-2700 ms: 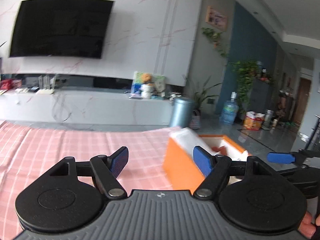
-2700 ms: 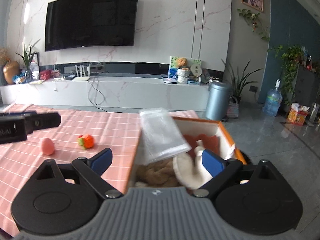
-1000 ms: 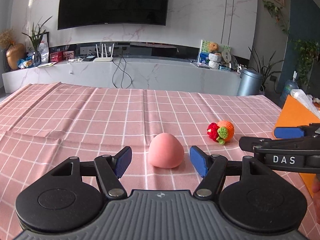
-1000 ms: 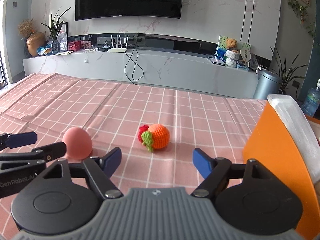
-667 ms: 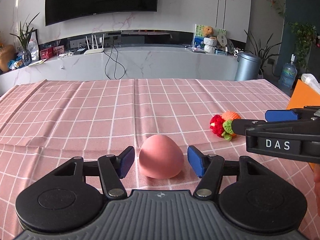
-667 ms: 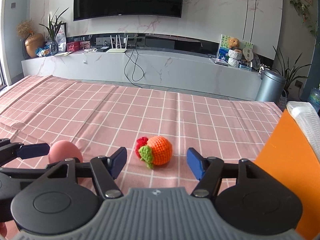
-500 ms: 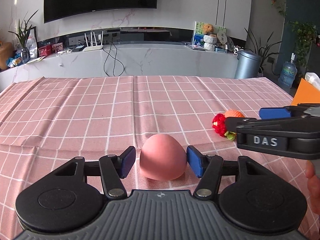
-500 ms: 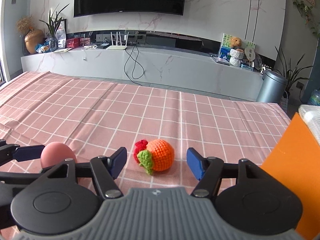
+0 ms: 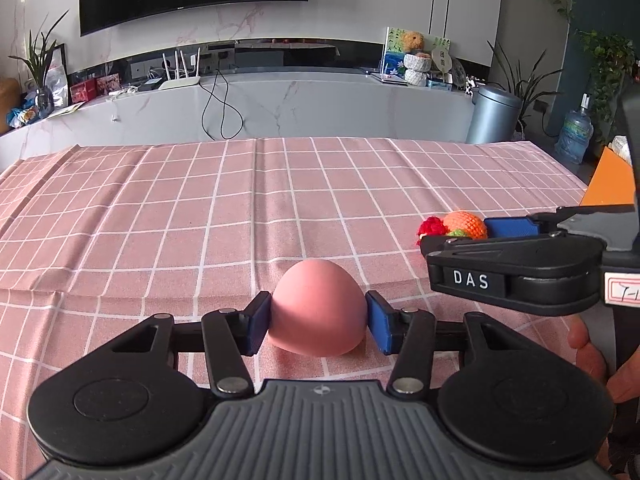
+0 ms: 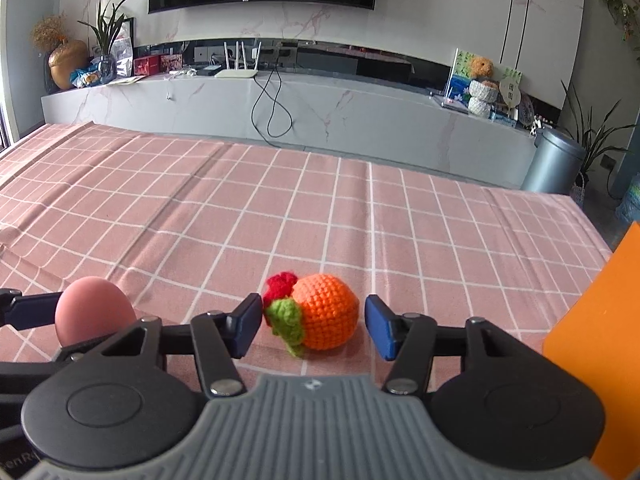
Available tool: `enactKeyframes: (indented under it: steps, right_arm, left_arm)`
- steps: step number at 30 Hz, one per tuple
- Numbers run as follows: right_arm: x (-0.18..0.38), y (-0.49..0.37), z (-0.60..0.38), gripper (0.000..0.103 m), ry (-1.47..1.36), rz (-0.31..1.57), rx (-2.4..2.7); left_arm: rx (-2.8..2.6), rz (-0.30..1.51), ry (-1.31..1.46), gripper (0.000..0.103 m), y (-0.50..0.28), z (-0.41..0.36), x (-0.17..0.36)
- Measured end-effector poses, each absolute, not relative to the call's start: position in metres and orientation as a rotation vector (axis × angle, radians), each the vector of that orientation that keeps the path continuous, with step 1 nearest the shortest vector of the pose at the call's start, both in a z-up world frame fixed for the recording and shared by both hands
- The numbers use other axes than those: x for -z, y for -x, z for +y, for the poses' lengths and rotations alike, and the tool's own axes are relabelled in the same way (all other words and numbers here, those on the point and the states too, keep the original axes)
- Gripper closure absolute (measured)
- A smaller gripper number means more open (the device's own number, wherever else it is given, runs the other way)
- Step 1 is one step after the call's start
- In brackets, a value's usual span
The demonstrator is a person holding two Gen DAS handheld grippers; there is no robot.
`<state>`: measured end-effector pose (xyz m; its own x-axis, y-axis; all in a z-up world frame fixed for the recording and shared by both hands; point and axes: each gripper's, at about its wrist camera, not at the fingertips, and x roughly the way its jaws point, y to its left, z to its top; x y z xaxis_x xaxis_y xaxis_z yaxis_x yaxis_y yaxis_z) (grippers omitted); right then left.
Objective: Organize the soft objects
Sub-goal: 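Grasp the pink ball with the left gripper while the right gripper grasps the crocheted orange fruit, then lift the pink ball and crocheted fruit and carry them over the orange box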
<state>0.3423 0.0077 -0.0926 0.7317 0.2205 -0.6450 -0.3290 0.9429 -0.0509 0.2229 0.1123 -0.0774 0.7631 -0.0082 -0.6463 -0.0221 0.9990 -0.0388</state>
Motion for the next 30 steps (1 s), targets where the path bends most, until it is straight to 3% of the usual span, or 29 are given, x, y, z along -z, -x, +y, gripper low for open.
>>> enactKeyframes:
  steps: [11,30]
  right_arm:
    - [0.072,-0.316,-0.001,0.052,0.169,0.652,-0.321]
    - [0.013,-0.199,-0.066,0.052,0.147,0.574,-0.308]
  left_arm:
    - [-0.017,0.693,0.077,0.049,-0.211,0.115,0.065]
    - [-0.006,0.592,0.083,0.049,-0.133,0.087,0.015]
